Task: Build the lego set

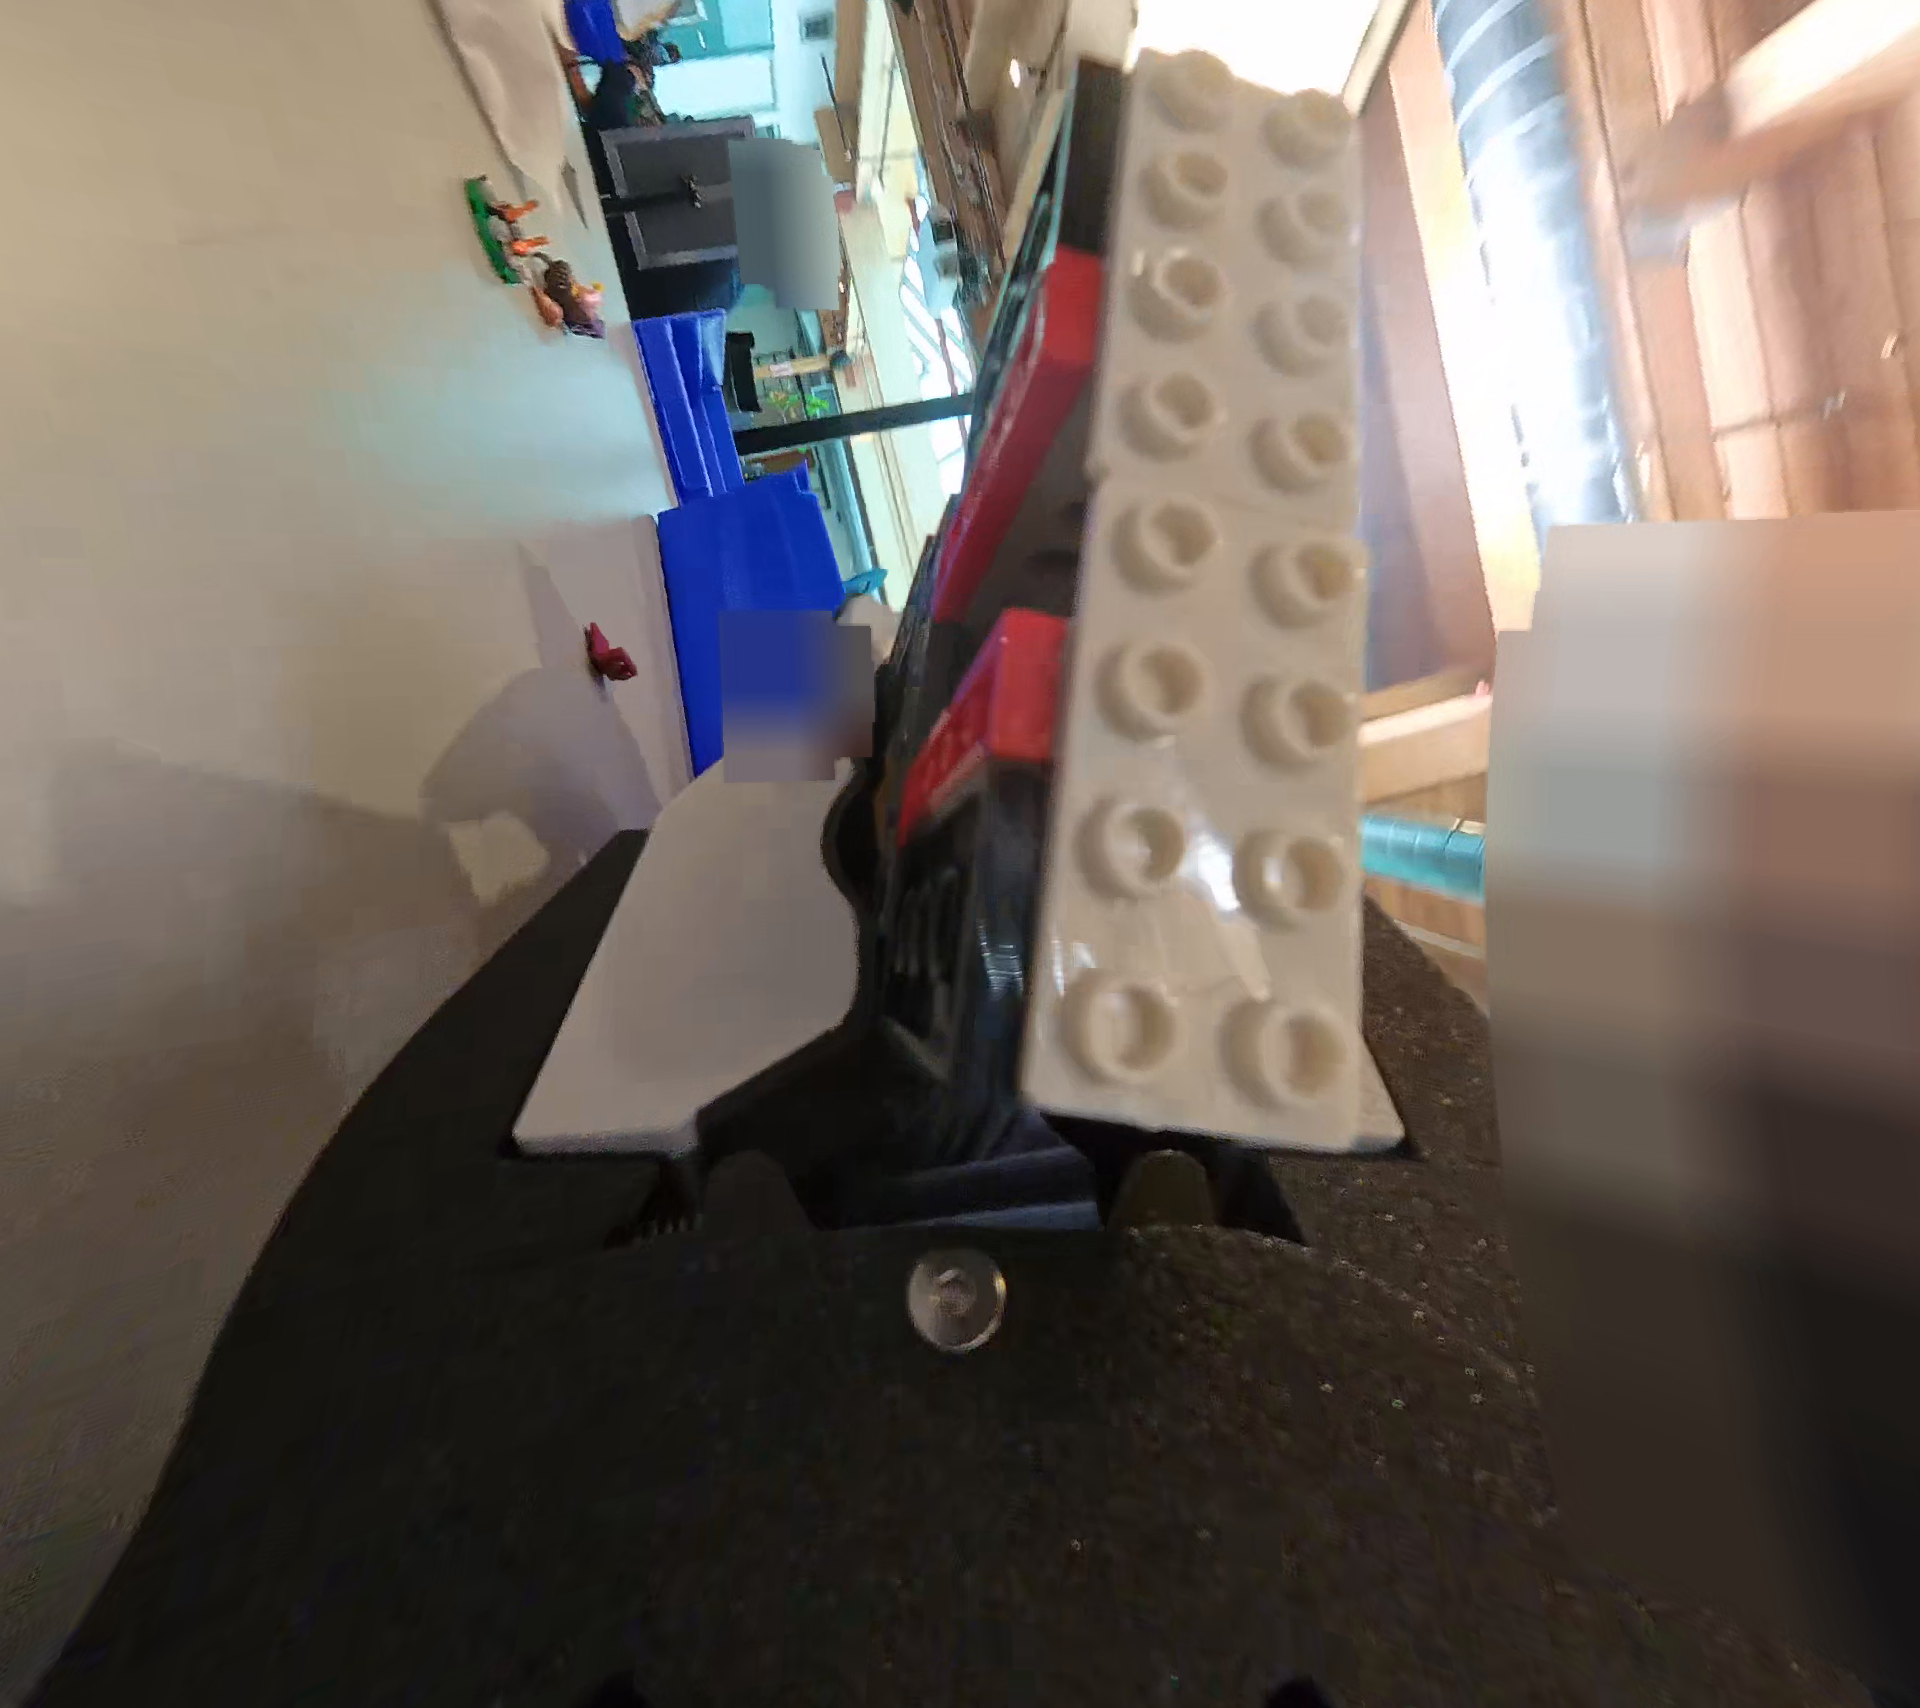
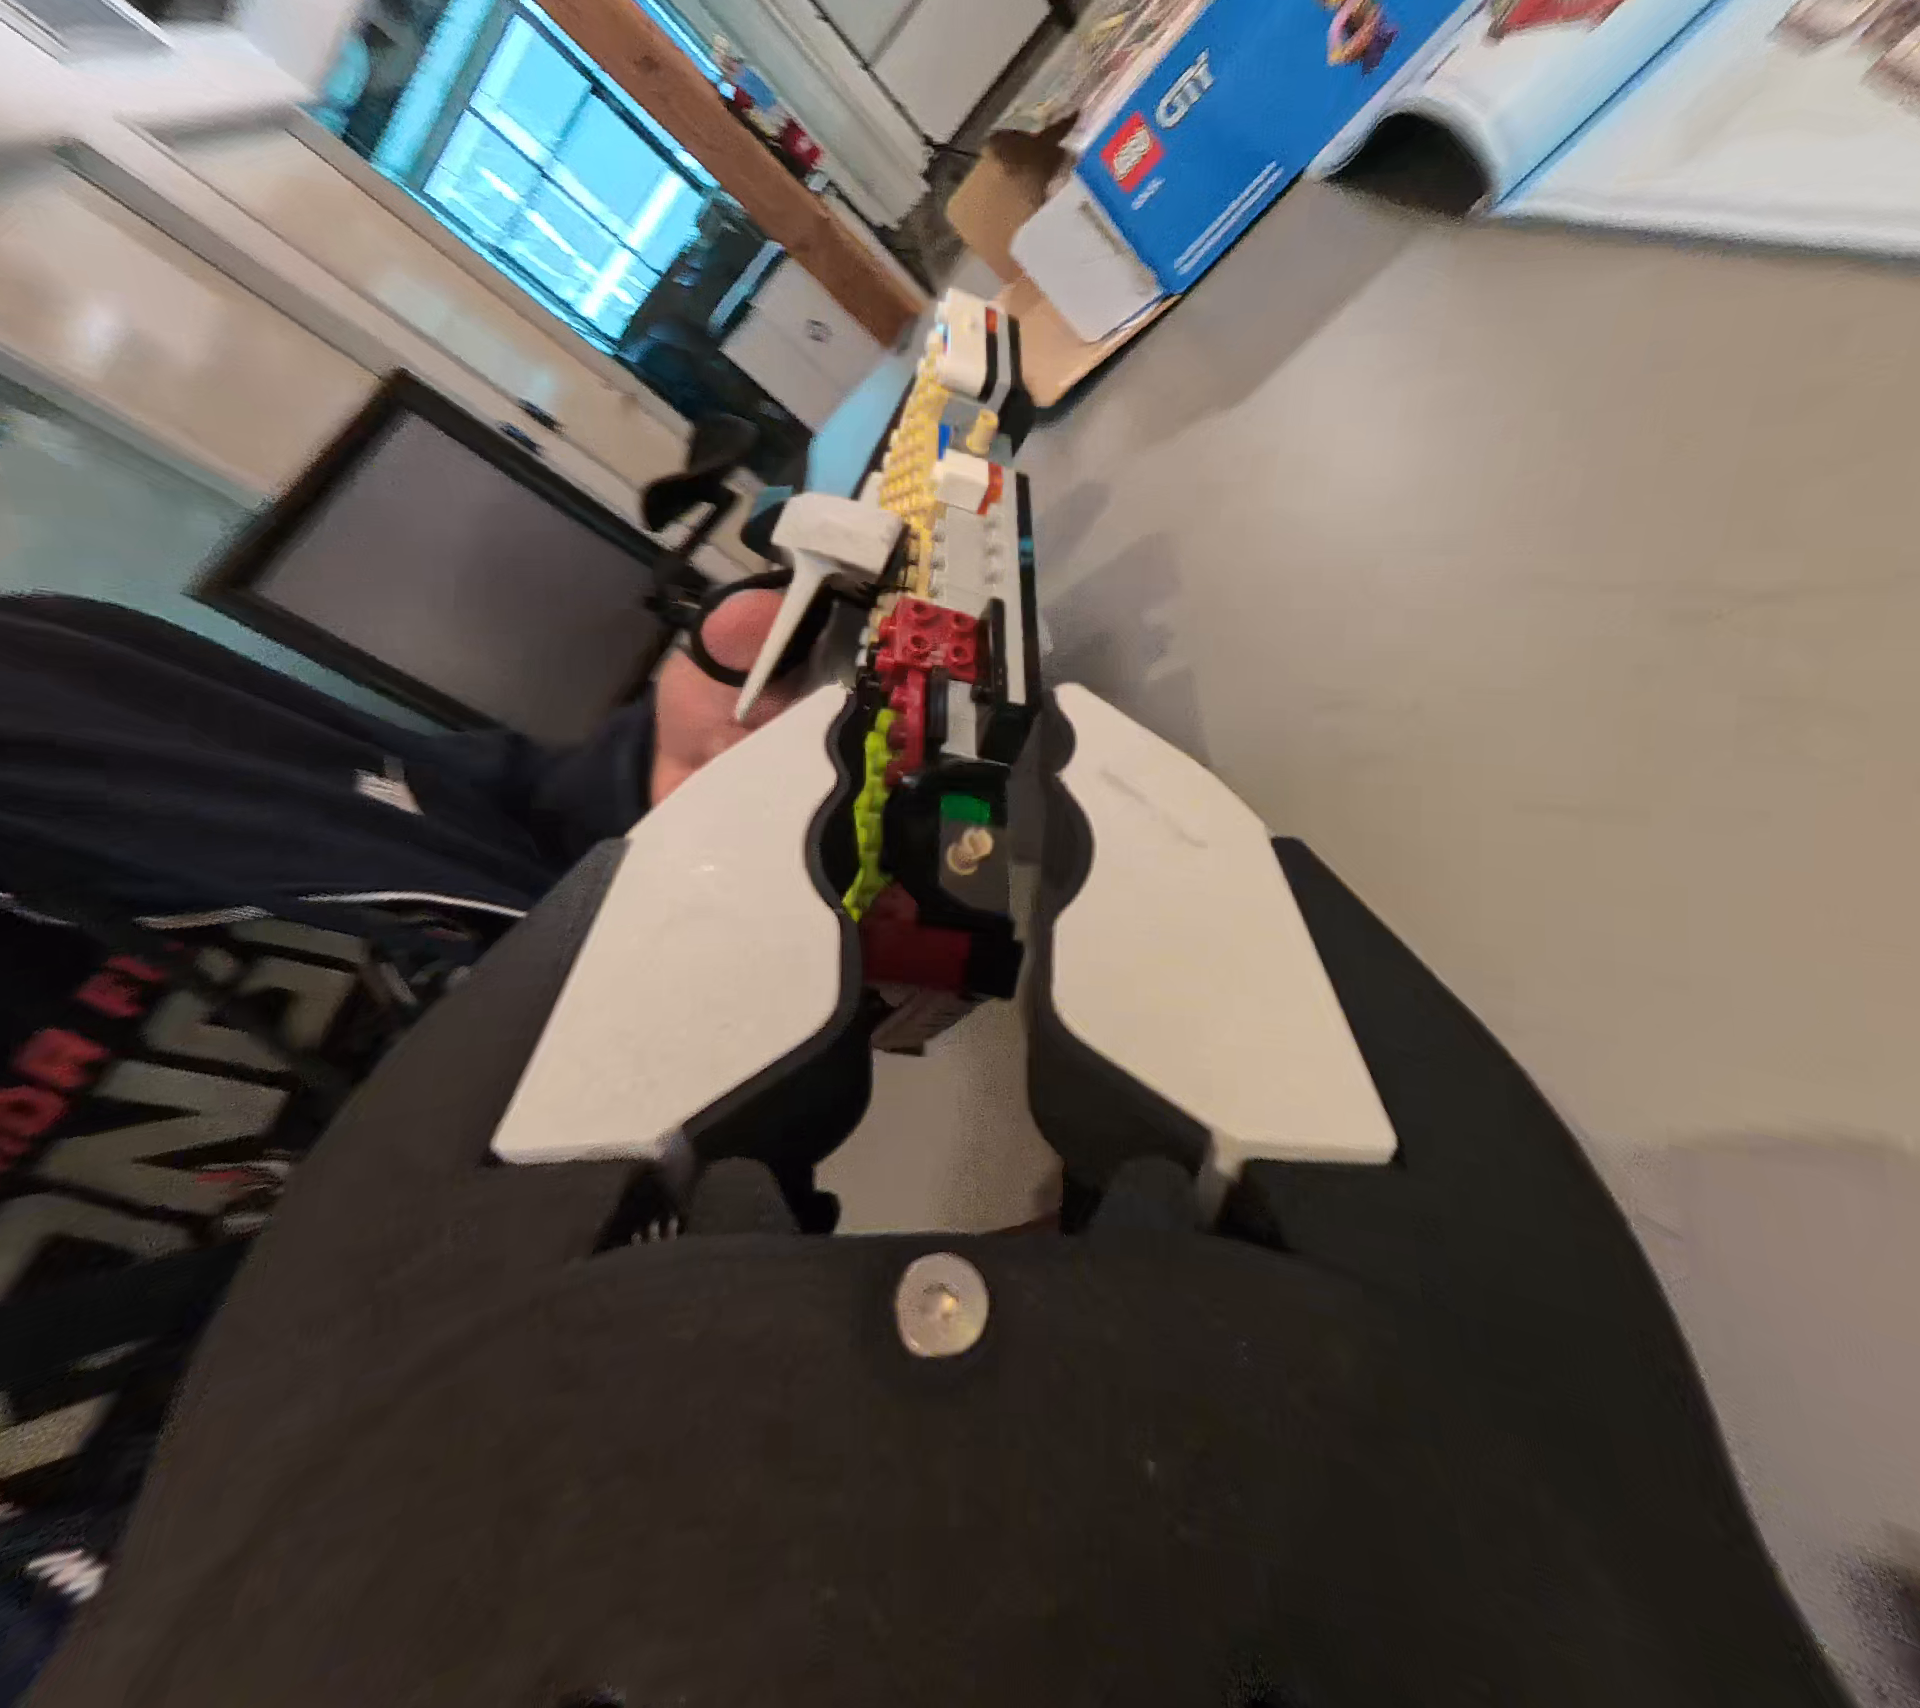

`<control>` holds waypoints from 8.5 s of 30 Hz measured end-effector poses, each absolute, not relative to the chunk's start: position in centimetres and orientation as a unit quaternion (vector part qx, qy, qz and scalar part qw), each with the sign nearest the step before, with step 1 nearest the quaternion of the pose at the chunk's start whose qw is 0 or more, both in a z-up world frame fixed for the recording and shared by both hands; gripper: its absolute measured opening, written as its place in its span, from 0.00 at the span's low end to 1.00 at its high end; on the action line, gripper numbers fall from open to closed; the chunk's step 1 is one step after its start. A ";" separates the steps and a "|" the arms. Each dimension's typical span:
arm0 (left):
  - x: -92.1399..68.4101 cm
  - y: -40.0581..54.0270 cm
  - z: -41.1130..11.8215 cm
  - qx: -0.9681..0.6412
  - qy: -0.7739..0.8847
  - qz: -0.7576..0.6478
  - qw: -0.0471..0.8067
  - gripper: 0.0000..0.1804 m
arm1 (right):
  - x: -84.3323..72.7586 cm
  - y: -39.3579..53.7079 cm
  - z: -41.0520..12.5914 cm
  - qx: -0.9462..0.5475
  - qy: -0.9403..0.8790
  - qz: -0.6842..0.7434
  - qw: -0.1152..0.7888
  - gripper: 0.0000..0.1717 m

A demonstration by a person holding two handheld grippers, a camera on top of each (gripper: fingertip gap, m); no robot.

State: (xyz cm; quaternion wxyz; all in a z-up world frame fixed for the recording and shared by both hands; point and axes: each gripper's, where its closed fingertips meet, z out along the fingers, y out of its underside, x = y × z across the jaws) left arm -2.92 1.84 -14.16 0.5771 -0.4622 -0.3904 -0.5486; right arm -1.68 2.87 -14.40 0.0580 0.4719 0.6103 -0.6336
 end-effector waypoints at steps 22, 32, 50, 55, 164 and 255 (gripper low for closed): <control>-3.6 2.4 -15.2 -0.397 -0.519 -0.554 0.516 0.17 | -0.6 2.8 -15.5 -0.074 0.739 -0.156 -0.651 0.35; -4.0 2.2 -12.6 -0.406 -0.455 -0.555 0.565 0.27 | -1.9 2.8 -14.3 -0.044 0.718 -0.168 -0.674 0.17; -4.6 -1.0 -10.3 -0.724 0.029 0.111 0.680 0.41 | -2.7 5.1 -12.8 0.141 0.742 -0.350 -0.554 0.16; -4.8 0.6 -12.3 -0.748 0.272 0.285 0.534 0.41 | -2.1 3.8 -13.6 0.085 0.762 -0.324 -0.555 0.16; -13.3 3.1 -18.0 -0.710 0.320 0.461 0.426 0.14 | -3.1 6.6 -23.5 0.460 0.819 -0.286 -0.189 0.12; -13.6 4.3 -18.2 -0.725 0.320 0.451 0.410 0.14 | -2.0 4.9 -22.0 0.255 0.885 -0.252 -0.297 0.14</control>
